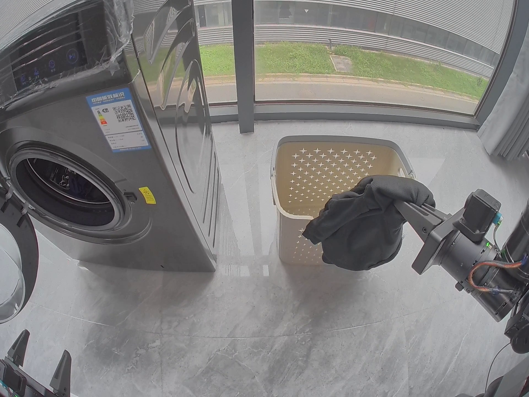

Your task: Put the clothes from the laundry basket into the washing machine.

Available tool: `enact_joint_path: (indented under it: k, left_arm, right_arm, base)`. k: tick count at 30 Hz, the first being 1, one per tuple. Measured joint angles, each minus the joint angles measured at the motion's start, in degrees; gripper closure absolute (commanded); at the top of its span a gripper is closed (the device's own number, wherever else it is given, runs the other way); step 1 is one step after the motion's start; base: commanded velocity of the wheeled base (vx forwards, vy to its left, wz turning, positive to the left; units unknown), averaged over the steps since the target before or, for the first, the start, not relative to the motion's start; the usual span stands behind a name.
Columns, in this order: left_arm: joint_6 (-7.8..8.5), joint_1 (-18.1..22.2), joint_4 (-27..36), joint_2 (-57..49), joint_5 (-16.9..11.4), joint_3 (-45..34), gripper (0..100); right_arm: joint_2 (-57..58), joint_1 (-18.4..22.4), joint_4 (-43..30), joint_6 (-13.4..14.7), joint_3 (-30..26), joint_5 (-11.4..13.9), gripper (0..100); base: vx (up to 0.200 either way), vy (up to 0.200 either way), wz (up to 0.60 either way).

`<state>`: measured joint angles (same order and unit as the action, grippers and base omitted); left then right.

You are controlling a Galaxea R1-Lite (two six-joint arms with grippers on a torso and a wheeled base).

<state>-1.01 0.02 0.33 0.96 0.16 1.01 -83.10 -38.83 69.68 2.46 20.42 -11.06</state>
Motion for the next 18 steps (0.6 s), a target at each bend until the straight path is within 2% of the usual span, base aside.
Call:
enact_joint_path:
  k: [4, 18]
  left_arm:
    - [0.09, 0.00, -0.01, 0.00, 0.00, 0.00, 0]
    - [-0.02, 0.07, -0.06, 0.02, -0.02, 0.00, 0]
  right_arm:
    - [0.04, -0.01, -0.02, 0.00, 0.00, 0.57, 100]
    - [-0.52, -0.06, -0.09, 1.06, 0.09, 0.68, 100]
  base:
    - [0.000, 0.000, 0.00]
    - [0.000, 0.200, 0.00]
